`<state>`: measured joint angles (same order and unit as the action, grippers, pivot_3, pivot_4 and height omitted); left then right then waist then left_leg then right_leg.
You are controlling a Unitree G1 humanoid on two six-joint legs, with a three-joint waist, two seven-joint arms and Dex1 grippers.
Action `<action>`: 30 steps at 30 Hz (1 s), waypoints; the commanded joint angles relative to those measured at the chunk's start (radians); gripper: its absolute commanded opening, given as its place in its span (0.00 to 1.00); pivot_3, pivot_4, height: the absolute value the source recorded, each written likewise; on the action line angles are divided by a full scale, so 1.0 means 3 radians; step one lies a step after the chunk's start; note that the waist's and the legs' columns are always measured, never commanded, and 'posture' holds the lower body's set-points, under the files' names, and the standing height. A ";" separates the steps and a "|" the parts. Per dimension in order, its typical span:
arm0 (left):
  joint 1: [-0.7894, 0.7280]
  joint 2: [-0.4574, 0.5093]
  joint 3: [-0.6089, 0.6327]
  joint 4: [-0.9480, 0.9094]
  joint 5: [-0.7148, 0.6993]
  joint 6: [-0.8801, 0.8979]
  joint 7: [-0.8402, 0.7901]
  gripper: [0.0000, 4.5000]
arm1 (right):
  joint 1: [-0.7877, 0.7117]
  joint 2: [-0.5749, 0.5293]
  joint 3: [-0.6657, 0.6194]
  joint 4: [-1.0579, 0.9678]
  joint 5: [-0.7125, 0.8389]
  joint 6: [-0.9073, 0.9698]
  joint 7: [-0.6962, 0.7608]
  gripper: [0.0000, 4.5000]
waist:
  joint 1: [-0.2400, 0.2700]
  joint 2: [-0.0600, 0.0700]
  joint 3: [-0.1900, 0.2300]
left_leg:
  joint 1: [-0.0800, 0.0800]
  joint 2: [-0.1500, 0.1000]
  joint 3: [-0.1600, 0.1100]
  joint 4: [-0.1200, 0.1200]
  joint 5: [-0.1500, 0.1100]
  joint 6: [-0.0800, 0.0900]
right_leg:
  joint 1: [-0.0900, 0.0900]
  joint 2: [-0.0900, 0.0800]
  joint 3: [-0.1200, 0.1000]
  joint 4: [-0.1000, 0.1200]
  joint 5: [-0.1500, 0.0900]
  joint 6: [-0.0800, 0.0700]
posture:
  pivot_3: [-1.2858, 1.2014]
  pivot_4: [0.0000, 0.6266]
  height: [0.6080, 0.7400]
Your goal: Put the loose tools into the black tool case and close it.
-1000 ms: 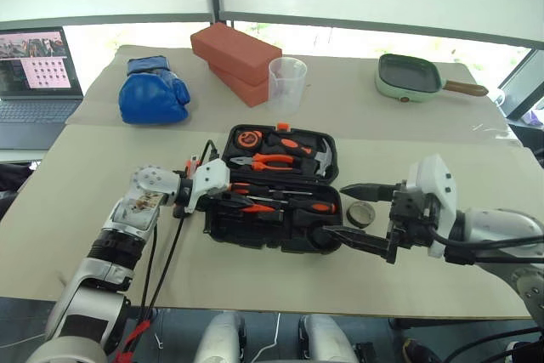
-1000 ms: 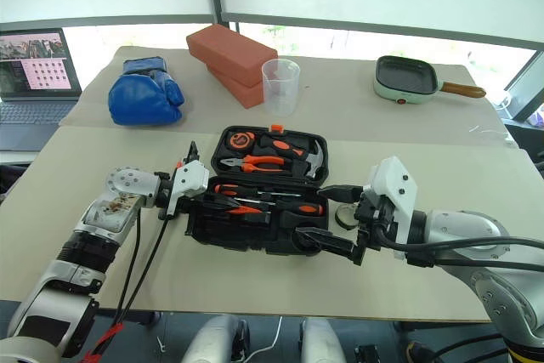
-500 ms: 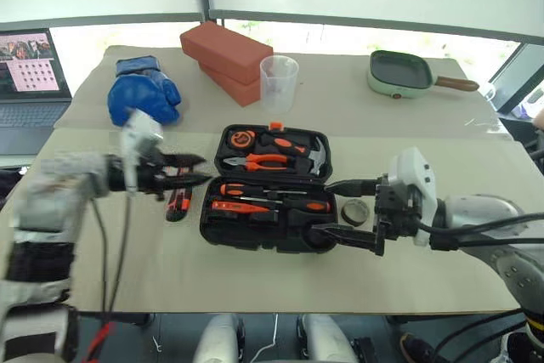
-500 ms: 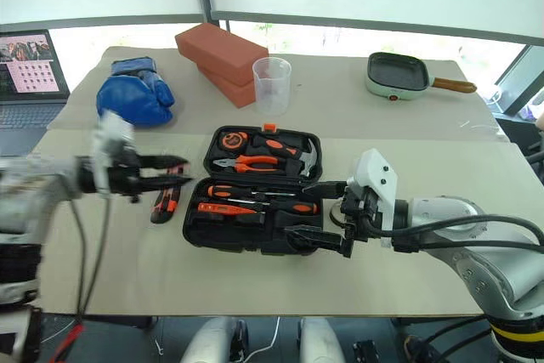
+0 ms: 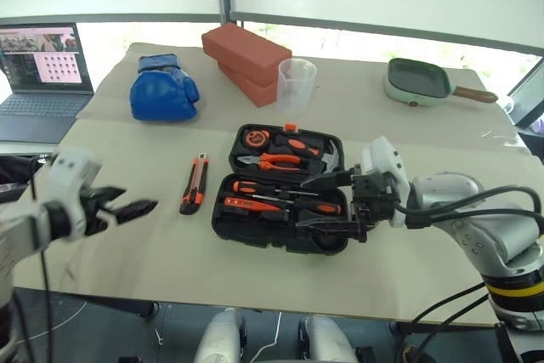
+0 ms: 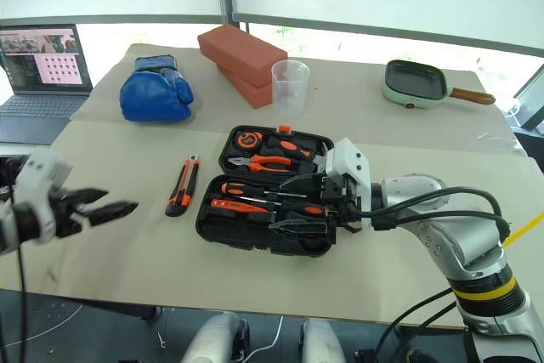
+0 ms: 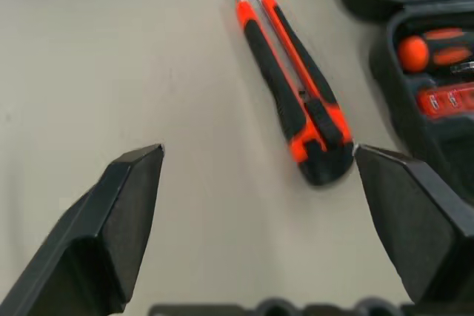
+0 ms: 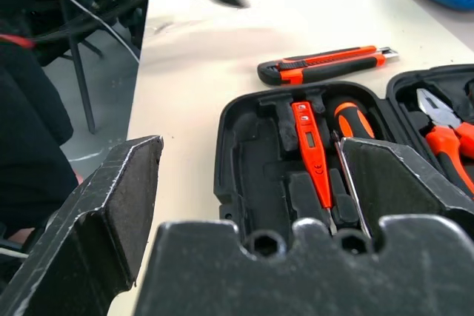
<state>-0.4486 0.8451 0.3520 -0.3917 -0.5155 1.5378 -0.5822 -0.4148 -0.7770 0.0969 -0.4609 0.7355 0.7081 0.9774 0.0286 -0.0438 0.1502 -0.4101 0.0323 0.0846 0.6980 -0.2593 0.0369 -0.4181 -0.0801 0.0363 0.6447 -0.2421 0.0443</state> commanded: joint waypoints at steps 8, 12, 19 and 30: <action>-0.0995 -0.0405 -0.1057 0.1239 0.0231 0.0044 0.0503 0.98 | 0.0406 -0.0014 -0.0288 -0.0461 0.0060 0.0028 -0.0251 1.00 | -0.0102 0.0000 0.0000 | -0.0012 0.0003 0.0000 -0.0011 0.0003 -0.0005 | -0.0019 0.0008 0.0008 0.0000 -0.0001 -0.0004 | 0.52 0.24 0.99; -0.1137 -0.0474 -0.1368 0.1678 0.0344 -0.0158 0.0461 0.98 | 0.0536 -0.0024 -0.0362 -0.0571 0.0059 0.0051 -0.0356 1.00 | -0.0090 0.0000 0.0001 | -0.0013 0.0002 0.0000 -0.0009 0.0003 -0.0005 | -0.0018 0.0007 0.0007 -0.0001 -0.0001 -0.0003 | 0.52 0.24 0.99; -0.1273 -0.0597 -0.1633 0.2159 0.0466 -0.0492 0.0255 0.83 | 0.0586 -0.0014 -0.0453 -0.0716 0.0134 0.0138 -0.0565 1.00 | -0.0046 0.0005 -0.0003 | 0.0000 0.0000 0.0000 -0.0008 0.0004 -0.0005 | -0.0006 0.0006 0.0007 0.0001 -0.0001 -0.0003 | 0.52 0.24 0.99; -0.1300 -0.0409 -0.1358 0.2225 0.0555 -0.1650 -0.0301 0.32 | 0.0842 -0.0380 -0.0483 -0.0937 -0.0152 -0.0045 -0.0436 1.00 | -0.0037 0.0003 -0.0001 | -0.0002 0.0001 0.0000 -0.0007 0.0005 -0.0006 | -0.0008 0.0006 0.0008 0.0003 -0.0001 -0.0003 | 0.52 0.24 0.99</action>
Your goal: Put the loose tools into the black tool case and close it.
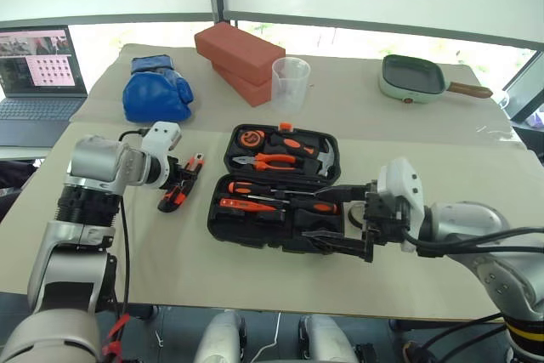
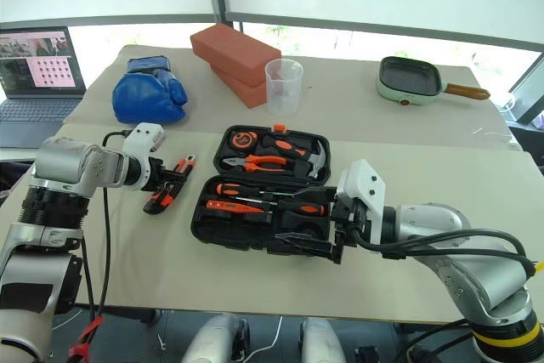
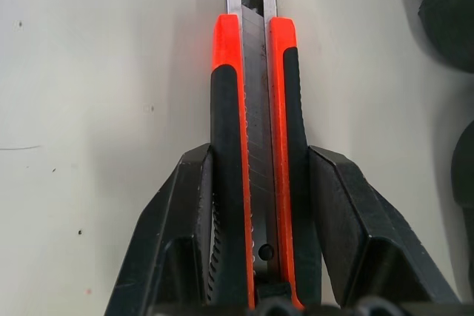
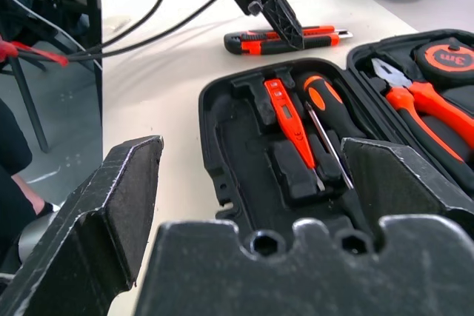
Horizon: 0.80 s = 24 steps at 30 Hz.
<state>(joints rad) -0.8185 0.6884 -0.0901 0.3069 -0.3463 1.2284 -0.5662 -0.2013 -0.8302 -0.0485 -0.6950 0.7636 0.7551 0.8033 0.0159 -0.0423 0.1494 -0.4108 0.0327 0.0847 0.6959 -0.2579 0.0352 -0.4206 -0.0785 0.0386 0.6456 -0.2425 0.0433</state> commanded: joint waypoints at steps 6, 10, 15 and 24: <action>-0.0115 0.0526 -0.0276 -0.0664 -0.0040 -0.1633 -0.1762 0.32 | 0.0352 -0.0296 -0.0104 -0.0241 -0.0234 -0.0264 0.0239 1.00 | -0.0013 -0.0009 0.0006 | -0.0022 0.0002 0.0000 0.0003 -0.0001 0.0002 | -0.0011 0.0001 -0.0005 -0.0014 0.0000 0.0000 | 0.52 0.24 0.99; -0.0038 0.0791 -0.0772 -0.1186 0.0109 -0.2240 -0.2766 0.32 | 0.0415 -0.0283 -0.0174 -0.0316 -0.0186 -0.0193 0.0169 1.00 | -0.0015 -0.0008 0.0006 | -0.0022 0.0003 0.0002 0.0003 -0.0002 0.0004 | -0.0009 0.0001 -0.0005 -0.0017 0.0000 0.0001 | 0.52 0.24 0.99; -0.0051 0.0584 -0.1203 -0.1361 0.0362 -0.2608 -0.3058 0.32 | 0.0526 -0.0287 -0.0306 -0.0411 0.0188 0.0060 0.0064 1.00 | 0.0000 -0.0006 0.0006 | -0.0020 0.0002 0.0005 0.0004 -0.0003 0.0005 | -0.0007 0.0003 -0.0003 -0.0016 0.0000 0.0001 | 0.52 0.24 0.99; -0.0055 0.0379 -0.1542 -0.1401 0.0648 -0.2265 -0.3156 0.32 | 0.0683 -0.0356 -0.0421 -0.0646 0.0239 0.0072 -0.0123 1.00 | -0.0022 -0.0005 0.0005 | -0.0021 0.0004 -0.0001 0.0009 -0.0004 0.0008 | -0.0008 0.0007 0.0000 -0.0014 0.0000 0.0003 | 0.52 0.24 0.99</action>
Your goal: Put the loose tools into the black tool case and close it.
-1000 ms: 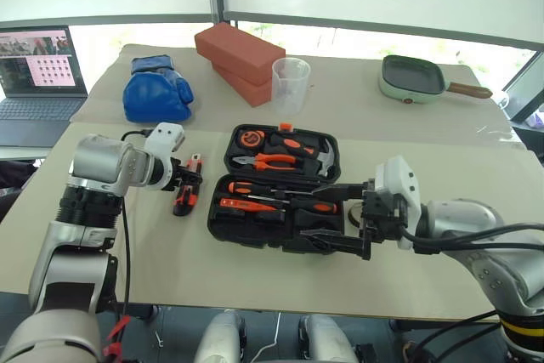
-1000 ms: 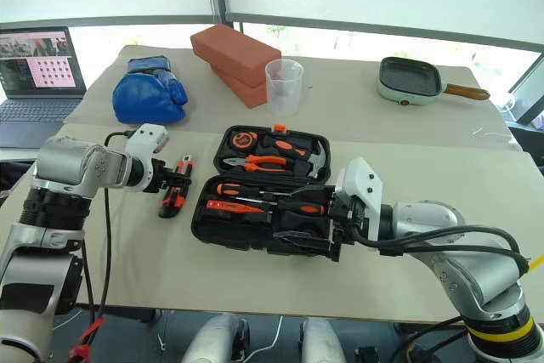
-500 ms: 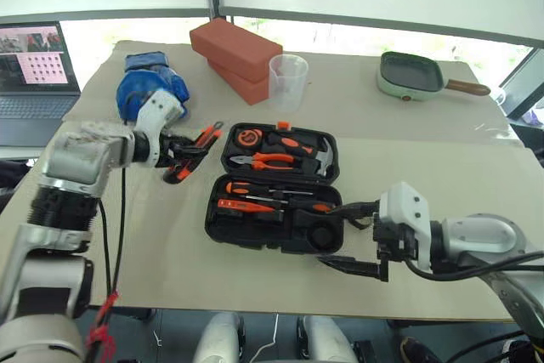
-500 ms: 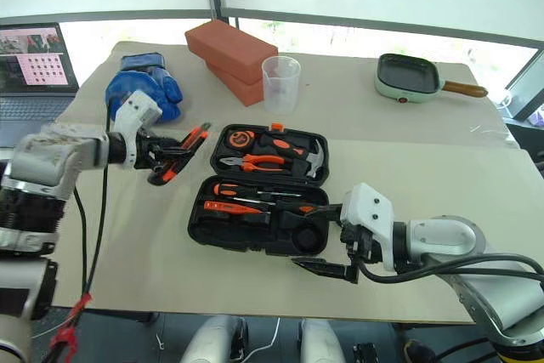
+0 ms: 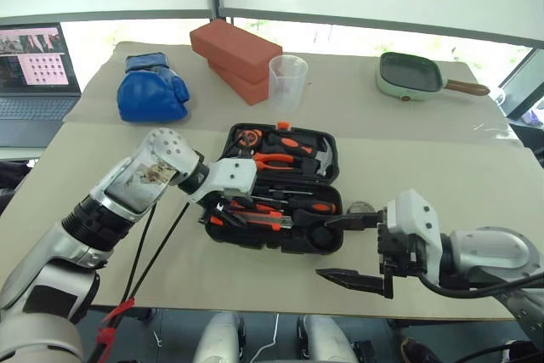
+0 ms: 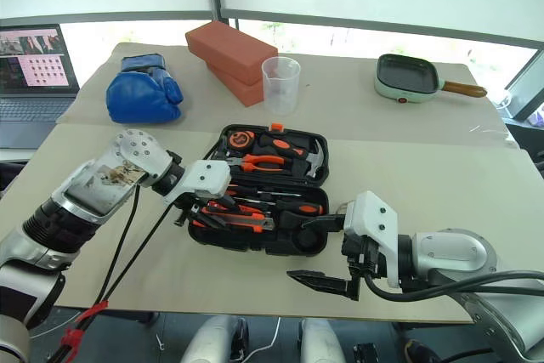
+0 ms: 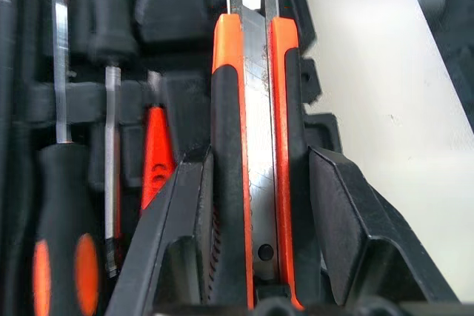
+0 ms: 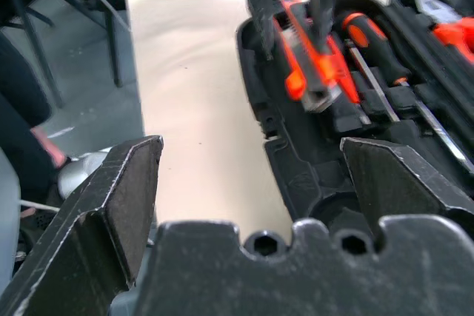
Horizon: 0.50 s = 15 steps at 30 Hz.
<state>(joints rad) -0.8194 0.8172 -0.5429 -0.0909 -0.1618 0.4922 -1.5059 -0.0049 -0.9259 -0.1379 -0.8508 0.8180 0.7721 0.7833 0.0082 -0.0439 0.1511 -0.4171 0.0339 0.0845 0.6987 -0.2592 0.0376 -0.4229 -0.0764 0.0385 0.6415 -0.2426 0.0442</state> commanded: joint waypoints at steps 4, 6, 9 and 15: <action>-0.0133 -0.0185 -0.0099 -0.0023 0.0102 0.0440 0.0017 0.32 | 0.0047 -0.0018 -0.0100 -0.0153 0.0058 0.0010 -0.0149 1.00 | 0.0020 0.0000 0.0000 | 0.0000 -0.0002 0.0000 0.0005 -0.0001 0.0002 | 0.0004 -0.0002 0.0000 0.0000 0.0000 0.0004 | 0.52 0.24 0.99; -0.0169 -0.0238 -0.0137 -0.0031 0.0083 0.0655 0.0002 0.32 | 0.0031 -0.0001 -0.0066 -0.0157 0.0046 0.0004 -0.0201 1.00 | 0.0018 0.0000 0.0000 | 0.0000 -0.0002 0.0000 0.0007 -0.0001 0.0002 | 0.0004 -0.0002 0.0000 0.0000 -0.0001 0.0004 | 0.52 0.24 0.99; -0.0157 -0.0272 -0.0169 -0.0015 0.0131 0.0644 0.0002 0.32 | 0.0002 0.0008 -0.0052 -0.0132 0.0039 -0.0014 -0.0249 1.00 | 0.0013 0.0000 0.0000 | 0.0000 -0.0001 -0.0001 0.0007 -0.0001 0.0002 | 0.0003 -0.0001 0.0001 0.0000 -0.0001 0.0004 | 0.52 0.24 0.99; -0.0111 -0.0328 -0.0261 0.0099 0.0206 0.0629 0.0014 0.32 | -0.0039 0.0017 -0.0043 -0.0094 0.0035 -0.0025 -0.0302 1.00 | 0.0012 0.0001 -0.0001 | 0.0001 -0.0001 -0.0001 0.0007 -0.0001 0.0002 | 0.0004 -0.0001 0.0001 0.0001 -0.0001 0.0004 | 0.52 0.24 0.99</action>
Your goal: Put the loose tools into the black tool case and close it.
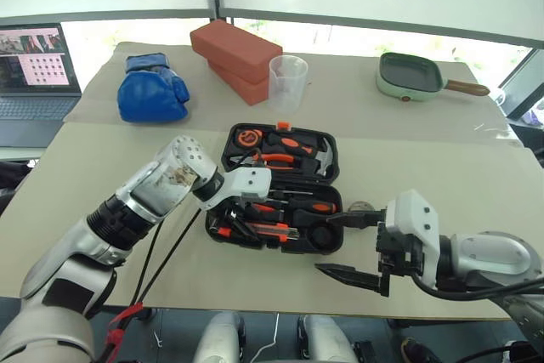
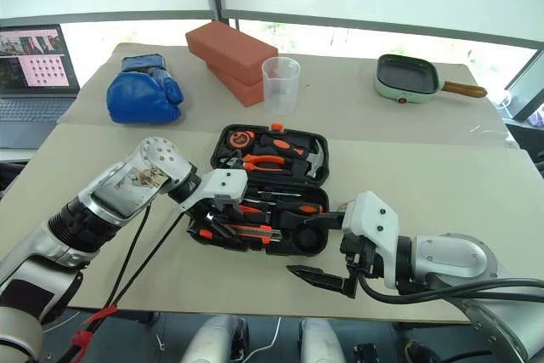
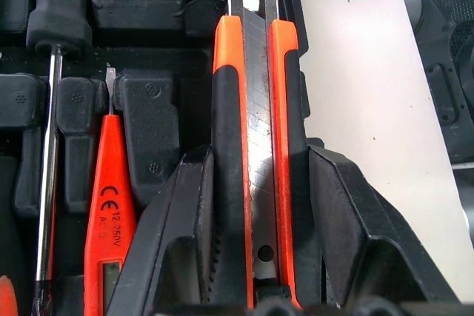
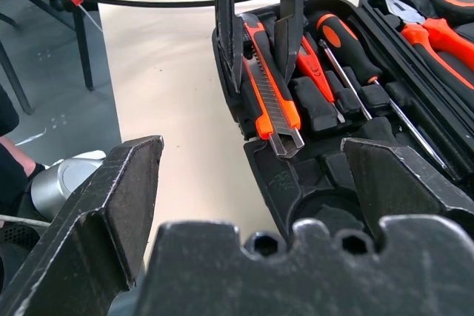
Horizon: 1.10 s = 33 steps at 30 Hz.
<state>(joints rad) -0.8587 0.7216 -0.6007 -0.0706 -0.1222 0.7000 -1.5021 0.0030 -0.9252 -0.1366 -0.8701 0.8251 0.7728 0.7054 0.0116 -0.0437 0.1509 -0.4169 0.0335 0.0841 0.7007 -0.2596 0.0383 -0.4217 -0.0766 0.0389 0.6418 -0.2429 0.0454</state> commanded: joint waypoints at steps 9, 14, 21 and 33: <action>0.0056 0.0019 -0.0060 0.0153 0.0177 -0.0288 -0.0040 0.58 | -0.0079 0.0060 -0.0001 -0.0039 -0.0017 -0.0041 -0.0115 1.00 | -0.0004 0.0006 -0.0004 | 0.0005 0.0000 0.0000 0.0000 0.0000 0.0000 | 0.0004 0.0000 0.0002 0.0001 0.0000 0.0000 | 0.52 0.24 0.99; -0.0109 0.0131 0.0296 -0.0053 -0.0204 0.0173 -0.0233 0.88 | -0.0037 0.0059 -0.0021 -0.0041 -0.0017 -0.0064 -0.0083 1.00 | 0.0004 0.0005 -0.0002 | 0.0000 0.0000 0.0000 0.0003 0.0000 0.0000 | -0.0001 -0.0001 0.0002 0.0004 0.0000 0.0000 | 0.52 0.24 0.99; -0.0060 0.0297 0.0565 -0.0143 -0.0375 0.0094 -0.0226 0.88 | -0.0014 0.0052 -0.0018 0.0063 -0.0107 -0.0145 0.0036 1.00 | 0.0000 0.0004 -0.0002 | -0.0003 0.0000 -0.0001 0.0005 0.0000 0.0001 | -0.0002 0.0000 0.0001 0.0003 0.0000 0.0000 | 0.52 0.24 0.99; 0.0154 0.0119 0.0338 0.0105 -0.0072 -0.0470 -0.0021 0.06 | -0.0007 0.0045 -0.0060 0.0117 -0.0148 -0.0171 0.0130 1.00 | 0.0002 0.0004 -0.0002 | -0.0004 0.0000 0.0000 0.0006 0.0000 0.0001 | -0.0002 0.0000 0.0001 0.0003 0.0000 0.0000 | 0.52 0.24 0.99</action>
<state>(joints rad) -0.8158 0.7591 -0.5038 -0.0351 -0.1576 0.6018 -1.5111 0.0043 -0.9089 -0.1288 -0.8197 0.7857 0.7472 0.7413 0.0122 -0.0424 0.1503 -0.4180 0.0334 0.0841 0.7023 -0.2597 0.0386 -0.4222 -0.0766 0.0393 0.6427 -0.2429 0.0455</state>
